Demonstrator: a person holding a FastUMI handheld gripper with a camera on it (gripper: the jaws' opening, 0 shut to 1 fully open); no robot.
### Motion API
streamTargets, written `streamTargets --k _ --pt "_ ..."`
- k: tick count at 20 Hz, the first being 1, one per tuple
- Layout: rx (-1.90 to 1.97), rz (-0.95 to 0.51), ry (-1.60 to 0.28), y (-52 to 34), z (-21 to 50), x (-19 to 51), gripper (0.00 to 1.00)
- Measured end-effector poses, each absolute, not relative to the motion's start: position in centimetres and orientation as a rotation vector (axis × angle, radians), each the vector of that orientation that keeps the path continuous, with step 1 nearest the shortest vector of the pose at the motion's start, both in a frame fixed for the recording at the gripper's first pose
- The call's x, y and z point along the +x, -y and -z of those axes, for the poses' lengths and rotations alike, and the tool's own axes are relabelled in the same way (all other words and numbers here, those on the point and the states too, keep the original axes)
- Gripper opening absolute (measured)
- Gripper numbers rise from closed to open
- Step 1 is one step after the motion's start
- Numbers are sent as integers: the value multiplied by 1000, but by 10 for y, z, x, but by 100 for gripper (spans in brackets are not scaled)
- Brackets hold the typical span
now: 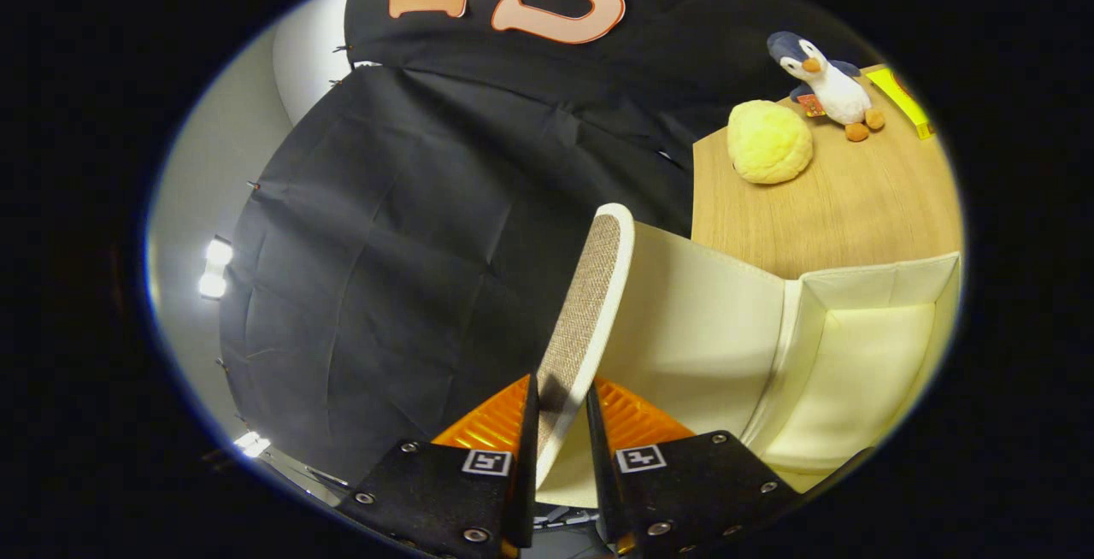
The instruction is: Open the storage box then place both shoes into the box .Put the left shoe in first, then the right shoe, with the right side of both shoes facing outward in a uniform manner.
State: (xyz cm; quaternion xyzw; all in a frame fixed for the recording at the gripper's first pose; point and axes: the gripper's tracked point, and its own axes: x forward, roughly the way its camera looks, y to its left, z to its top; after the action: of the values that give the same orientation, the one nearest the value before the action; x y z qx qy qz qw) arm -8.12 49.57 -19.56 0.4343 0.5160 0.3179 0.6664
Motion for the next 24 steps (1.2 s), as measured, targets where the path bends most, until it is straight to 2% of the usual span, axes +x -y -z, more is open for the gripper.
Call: streamTargets --k 4,10,18,24 --pt "972 -689 -1154 -480 203 -84 58" --pt "854 -606 -1155 -420 236 -99 80" --pt "700 -460 -1155 -304 276 -119 92" --pt "510 -296 -1158 -206 321 -138 94"
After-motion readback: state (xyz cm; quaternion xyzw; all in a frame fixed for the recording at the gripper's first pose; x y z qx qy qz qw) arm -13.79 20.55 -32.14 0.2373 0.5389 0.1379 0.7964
